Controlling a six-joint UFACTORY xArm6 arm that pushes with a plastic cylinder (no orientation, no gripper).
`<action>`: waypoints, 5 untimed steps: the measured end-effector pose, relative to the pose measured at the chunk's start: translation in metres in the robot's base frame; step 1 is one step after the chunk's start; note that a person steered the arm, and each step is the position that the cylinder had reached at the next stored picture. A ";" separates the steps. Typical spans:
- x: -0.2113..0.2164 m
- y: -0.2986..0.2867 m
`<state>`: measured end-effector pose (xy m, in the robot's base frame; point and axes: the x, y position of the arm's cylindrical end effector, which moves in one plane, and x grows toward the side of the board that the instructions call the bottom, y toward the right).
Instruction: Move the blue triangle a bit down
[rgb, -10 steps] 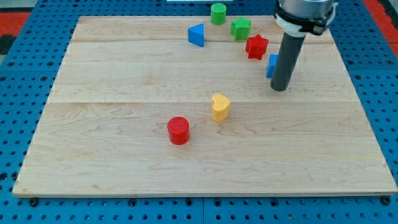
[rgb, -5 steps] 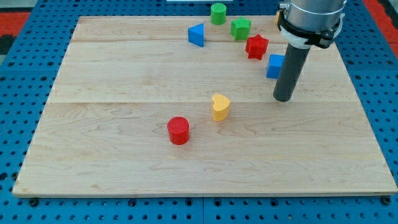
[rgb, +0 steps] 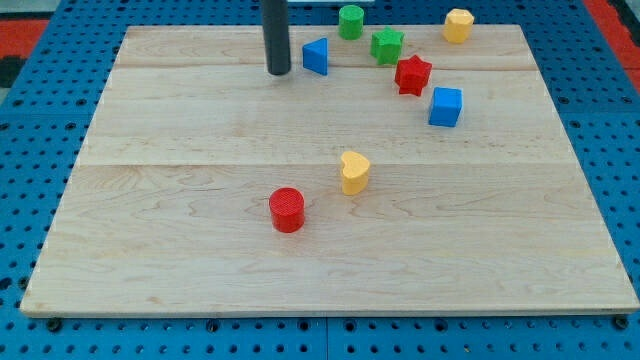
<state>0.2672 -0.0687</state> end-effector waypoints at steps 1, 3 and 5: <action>-0.023 -0.004; -0.023 0.058; -0.006 0.065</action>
